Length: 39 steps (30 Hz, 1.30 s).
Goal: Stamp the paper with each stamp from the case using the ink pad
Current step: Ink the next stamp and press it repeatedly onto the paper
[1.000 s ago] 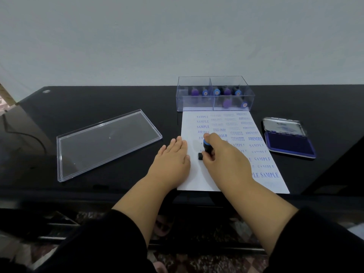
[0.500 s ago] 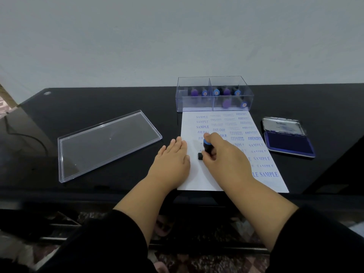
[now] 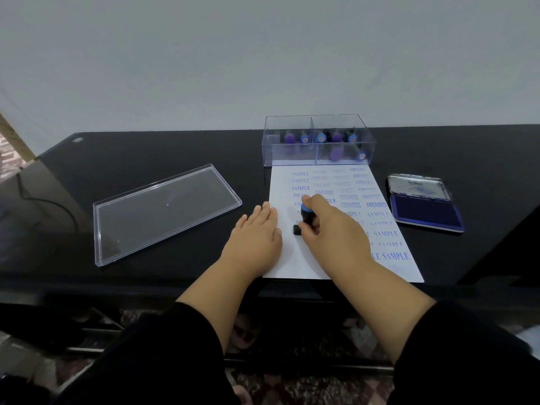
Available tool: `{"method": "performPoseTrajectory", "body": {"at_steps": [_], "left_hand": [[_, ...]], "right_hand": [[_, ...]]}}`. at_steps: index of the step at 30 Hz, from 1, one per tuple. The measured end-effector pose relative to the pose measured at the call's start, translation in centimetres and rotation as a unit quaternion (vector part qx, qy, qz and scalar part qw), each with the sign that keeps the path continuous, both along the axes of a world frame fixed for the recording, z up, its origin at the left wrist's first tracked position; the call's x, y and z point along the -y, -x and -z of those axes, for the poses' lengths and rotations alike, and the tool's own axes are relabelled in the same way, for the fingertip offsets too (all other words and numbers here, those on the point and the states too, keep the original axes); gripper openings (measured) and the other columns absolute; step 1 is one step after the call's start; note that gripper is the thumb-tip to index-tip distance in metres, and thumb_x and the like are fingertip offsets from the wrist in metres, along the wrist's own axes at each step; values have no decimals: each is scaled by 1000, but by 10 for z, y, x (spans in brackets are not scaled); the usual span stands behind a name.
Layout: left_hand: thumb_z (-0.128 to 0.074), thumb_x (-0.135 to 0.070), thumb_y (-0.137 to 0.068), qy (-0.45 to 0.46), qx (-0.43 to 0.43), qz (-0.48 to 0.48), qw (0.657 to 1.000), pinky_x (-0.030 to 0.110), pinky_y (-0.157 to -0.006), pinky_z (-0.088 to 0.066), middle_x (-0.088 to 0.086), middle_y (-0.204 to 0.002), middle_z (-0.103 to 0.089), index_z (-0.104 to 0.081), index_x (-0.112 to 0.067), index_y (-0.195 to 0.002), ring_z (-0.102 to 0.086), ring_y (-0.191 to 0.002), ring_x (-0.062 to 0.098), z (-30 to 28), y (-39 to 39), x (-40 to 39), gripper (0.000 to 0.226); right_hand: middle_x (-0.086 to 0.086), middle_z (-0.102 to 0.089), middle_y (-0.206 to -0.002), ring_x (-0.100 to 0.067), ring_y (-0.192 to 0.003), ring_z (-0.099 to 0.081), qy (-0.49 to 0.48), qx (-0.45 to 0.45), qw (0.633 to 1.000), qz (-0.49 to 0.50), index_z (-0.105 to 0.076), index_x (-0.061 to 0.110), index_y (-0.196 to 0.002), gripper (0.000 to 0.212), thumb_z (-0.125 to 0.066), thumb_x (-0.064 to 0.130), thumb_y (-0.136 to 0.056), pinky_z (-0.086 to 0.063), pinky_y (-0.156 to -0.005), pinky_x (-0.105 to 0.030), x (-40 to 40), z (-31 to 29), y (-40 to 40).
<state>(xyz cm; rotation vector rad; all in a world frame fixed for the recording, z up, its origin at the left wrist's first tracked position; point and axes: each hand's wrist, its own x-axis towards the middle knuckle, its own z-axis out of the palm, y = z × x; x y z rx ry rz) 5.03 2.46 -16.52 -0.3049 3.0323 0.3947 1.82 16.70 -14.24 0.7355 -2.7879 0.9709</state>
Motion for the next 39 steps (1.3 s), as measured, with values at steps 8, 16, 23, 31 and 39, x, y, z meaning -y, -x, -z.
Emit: {"method": "performPoseTrajectory", "body": {"at_steps": [8,16,23,31,39], "left_hand": [[-16,-22,-102,3,0,-3,1000,31,-118,2,0,-160,3,-6,-14,-152,2,-147,13,0,0,0,51],[-15,-21,-102,0,0,-6,1000,30,-117,3,0,-160,2,-6,-15,-152,2,-147,12,0,0,-1,51],[-16,-21,-102,-2,0,-10,1000,30,-118,2,-1,-160,1,-7,-15,-153,1,-147,11,0,0,-1,52],[-17,-21,-102,-11,-2,-14,1000,30,-118,2,-1,-160,0,-8,-15,-153,1,-147,11,-2,0,-4,52],[-24,-24,-100,-38,85,-29,995,35,-117,-10,-8,-160,0,-7,-20,-153,-4,-146,18,-23,6,-1,56]], "right_hand": [[14,-53,-76,-13,-78,-57,187,16,979,76,-50,28,-124,37,-62,22,-89,-44,-68,-26,-20,-13,10],[10,-58,-73,-2,-68,-55,299,67,946,109,-50,26,-120,37,-65,19,-87,-44,-60,-21,-35,-15,22],[8,-57,-71,-5,-66,-54,307,79,942,105,-49,26,-120,38,-66,19,-87,-47,-63,-28,-33,-12,25],[8,-59,-73,-5,-67,-55,312,90,941,92,-48,30,-119,39,-66,19,-86,-49,-67,-31,-34,-14,24],[10,-63,-82,-4,-77,-61,300,116,943,89,-52,31,-121,41,-66,16,-86,-48,-68,-20,-36,-20,33]]}}
